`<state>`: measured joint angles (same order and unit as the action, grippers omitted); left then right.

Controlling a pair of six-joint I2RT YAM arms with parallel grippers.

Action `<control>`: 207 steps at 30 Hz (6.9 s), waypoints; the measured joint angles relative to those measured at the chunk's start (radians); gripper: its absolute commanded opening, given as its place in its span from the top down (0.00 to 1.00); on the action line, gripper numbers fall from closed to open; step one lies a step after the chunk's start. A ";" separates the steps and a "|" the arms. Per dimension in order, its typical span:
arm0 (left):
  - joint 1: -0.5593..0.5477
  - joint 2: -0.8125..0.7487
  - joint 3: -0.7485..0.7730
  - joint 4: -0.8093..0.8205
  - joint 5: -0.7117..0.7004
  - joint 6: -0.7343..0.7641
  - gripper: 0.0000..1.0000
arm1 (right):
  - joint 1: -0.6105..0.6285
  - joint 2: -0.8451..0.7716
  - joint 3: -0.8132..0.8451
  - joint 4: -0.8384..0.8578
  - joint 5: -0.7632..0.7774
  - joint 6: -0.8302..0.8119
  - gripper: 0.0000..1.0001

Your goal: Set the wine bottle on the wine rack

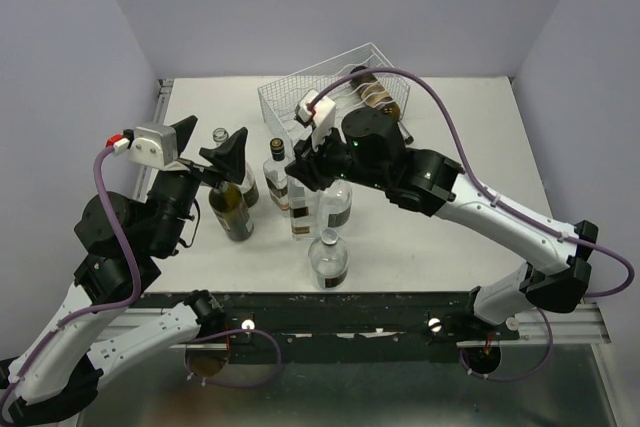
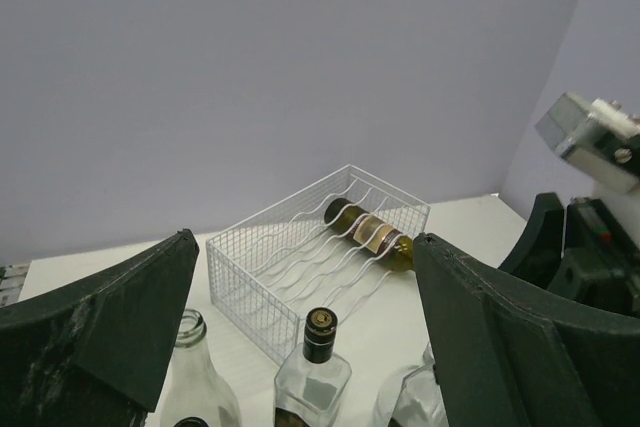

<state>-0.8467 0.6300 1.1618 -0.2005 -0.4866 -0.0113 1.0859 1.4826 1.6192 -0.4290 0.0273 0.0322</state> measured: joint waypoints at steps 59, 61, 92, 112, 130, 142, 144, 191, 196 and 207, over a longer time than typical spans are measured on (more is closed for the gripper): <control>-0.109 0.716 -0.192 0.777 1.354 -0.381 0.01 | 0.000 -0.544 0.094 -0.663 0.244 0.150 0.99; -0.122 0.733 -0.192 0.776 1.351 -0.384 0.01 | 0.000 -0.544 0.094 -0.652 0.244 0.149 0.99; -0.163 0.862 -0.194 0.939 1.252 -0.431 0.03 | 0.000 -0.569 0.113 -0.470 0.275 0.099 0.99; -0.177 0.779 -0.192 0.745 1.187 -0.161 1.00 | 0.000 -0.612 0.084 -0.438 0.304 0.166 0.63; -0.168 0.757 -0.067 0.444 0.850 0.528 1.00 | 0.001 -0.733 0.076 -0.502 0.374 0.249 0.01; -0.167 0.766 -0.024 0.408 0.767 1.109 1.00 | 0.002 -0.623 0.229 -0.679 0.419 0.317 0.00; -0.167 0.771 -0.009 0.394 0.766 1.197 1.00 | 0.002 -0.601 0.219 -0.723 0.425 0.326 0.00; -0.134 0.823 -0.008 0.451 0.745 1.578 1.00 | 0.012 -0.554 -0.167 -0.930 0.315 0.492 0.99; -0.135 0.832 -0.008 0.454 0.734 1.574 0.59 | 0.011 -0.555 -0.179 -0.930 0.322 0.502 1.00; -0.137 0.814 -0.034 0.504 0.745 1.471 0.01 | 0.013 -0.552 -0.180 -0.946 0.403 0.536 1.00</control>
<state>-0.9840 1.4437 1.1275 0.3038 0.2581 1.4597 1.0988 0.9306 1.4387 -1.3754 0.4305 0.5686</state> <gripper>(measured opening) 0.990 0.410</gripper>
